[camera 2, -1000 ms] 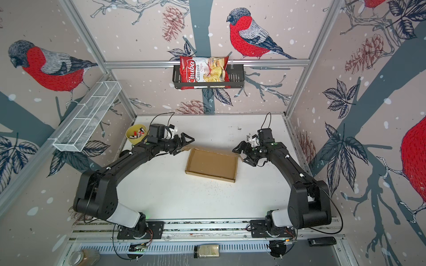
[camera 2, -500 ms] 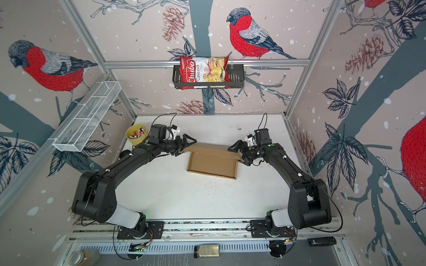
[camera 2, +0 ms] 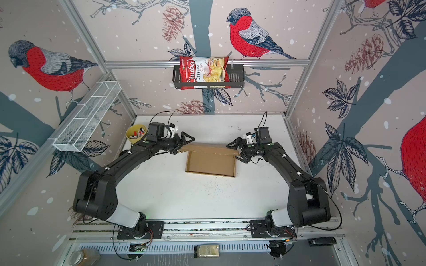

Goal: Fold the paper box

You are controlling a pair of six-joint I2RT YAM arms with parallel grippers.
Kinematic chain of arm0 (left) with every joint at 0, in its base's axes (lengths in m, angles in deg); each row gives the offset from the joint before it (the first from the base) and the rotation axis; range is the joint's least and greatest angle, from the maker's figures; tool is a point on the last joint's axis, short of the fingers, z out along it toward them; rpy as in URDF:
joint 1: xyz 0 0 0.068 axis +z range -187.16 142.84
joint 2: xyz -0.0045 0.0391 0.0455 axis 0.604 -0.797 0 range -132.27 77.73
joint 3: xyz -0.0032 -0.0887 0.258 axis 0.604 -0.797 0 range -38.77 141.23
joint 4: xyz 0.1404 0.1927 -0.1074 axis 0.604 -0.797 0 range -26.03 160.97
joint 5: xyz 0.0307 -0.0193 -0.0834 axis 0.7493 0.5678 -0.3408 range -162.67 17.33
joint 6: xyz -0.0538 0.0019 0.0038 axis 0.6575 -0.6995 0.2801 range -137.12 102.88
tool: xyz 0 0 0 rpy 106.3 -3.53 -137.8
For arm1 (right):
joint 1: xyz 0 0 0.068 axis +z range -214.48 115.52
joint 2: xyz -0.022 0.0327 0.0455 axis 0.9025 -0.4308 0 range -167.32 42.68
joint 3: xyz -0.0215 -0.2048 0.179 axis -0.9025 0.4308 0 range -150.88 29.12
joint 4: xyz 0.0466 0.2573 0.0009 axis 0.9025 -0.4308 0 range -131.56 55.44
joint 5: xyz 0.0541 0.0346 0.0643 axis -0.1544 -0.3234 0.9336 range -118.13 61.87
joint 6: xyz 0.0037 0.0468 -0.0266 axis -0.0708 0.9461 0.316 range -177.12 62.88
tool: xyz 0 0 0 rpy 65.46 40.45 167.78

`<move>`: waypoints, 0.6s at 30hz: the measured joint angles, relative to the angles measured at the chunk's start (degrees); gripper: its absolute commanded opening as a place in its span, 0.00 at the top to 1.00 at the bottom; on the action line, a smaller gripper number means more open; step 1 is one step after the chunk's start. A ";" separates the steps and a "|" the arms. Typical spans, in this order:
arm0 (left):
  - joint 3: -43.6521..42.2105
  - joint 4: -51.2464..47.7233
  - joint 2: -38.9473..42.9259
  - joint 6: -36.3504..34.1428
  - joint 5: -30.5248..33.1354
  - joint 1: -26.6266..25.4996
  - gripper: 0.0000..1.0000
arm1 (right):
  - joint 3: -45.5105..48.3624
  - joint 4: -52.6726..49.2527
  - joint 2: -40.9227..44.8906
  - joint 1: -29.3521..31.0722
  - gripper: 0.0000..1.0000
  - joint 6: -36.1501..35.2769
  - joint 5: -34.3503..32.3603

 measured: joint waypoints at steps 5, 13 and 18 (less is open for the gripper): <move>0.20 -0.13 0.07 1.55 -0.79 -0.59 0.02 | -0.07 2.23 -0.79 0.02 0.17 1.81 1.11; 0.74 0.70 -1.60 3.37 -0.98 -0.59 0.02 | -0.48 4.68 -3.69 -0.55 0.17 2.25 2.27; 0.28 0.28 -2.93 2.14 -0.20 -0.37 0.04 | -0.98 4.68 -5.33 -0.57 0.19 1.75 1.95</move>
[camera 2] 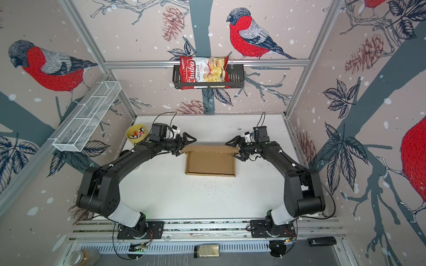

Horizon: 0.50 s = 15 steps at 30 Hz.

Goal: Fold the paper box

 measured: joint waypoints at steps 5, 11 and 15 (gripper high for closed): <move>0.35 -2.27 -1.44 -3.85 1.57 0.92 0.06 | -0.79 -2.40 -2.16 0.00 0.19 -3.34 -1.03; -0.07 -3.08 -1.73 -5.73 2.43 0.98 0.06 | -4.22 -4.48 -2.93 1.18 0.19 -5.53 -2.58; -0.07 -3.21 -2.43 -6.78 2.89 0.98 0.06 | -4.02 -1.62 -3.13 2.84 0.20 -3.56 -1.49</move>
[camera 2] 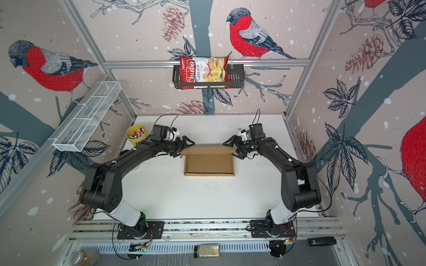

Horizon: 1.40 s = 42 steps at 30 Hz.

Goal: Fold the paper box

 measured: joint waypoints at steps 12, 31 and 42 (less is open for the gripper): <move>-0.15 -1.01 -1.62 -2.95 1.86 0.02 0.12 | 1.62 -0.13 -1.40 -1.27 0.22 -2.56 -1.66; -1.53 -5.01 -0.92 -7.89 8.57 -0.79 0.18 | -4.96 -14.51 0.57 -1.49 0.18 -14.78 -14.23; -2.78 -5.01 0.70 -7.85 9.07 -2.08 0.21 | -3.15 -16.74 7.98 5.05 0.31 -10.99 -19.32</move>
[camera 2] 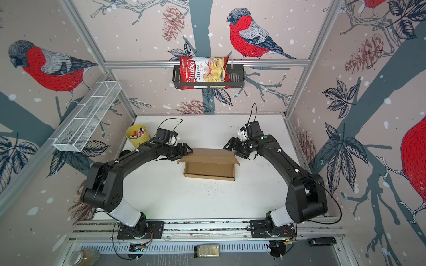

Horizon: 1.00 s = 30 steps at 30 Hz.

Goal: Fold the paper box

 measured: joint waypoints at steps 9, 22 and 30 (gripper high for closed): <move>-2.60 0.22 0.33 0.00 0.48 -0.90 0.25 | 5.44 1.66 0.31 2.40 0.37 2.69 -4.46; -4.46 0.31 1.36 -0.46 1.53 -0.98 0.26 | 6.86 -2.93 6.71 2.32 0.21 2.75 -6.97; -6.23 1.62 2.23 -0.94 1.60 -1.68 0.34 | 16.61 1.16 8.44 5.62 0.40 7.48 -4.96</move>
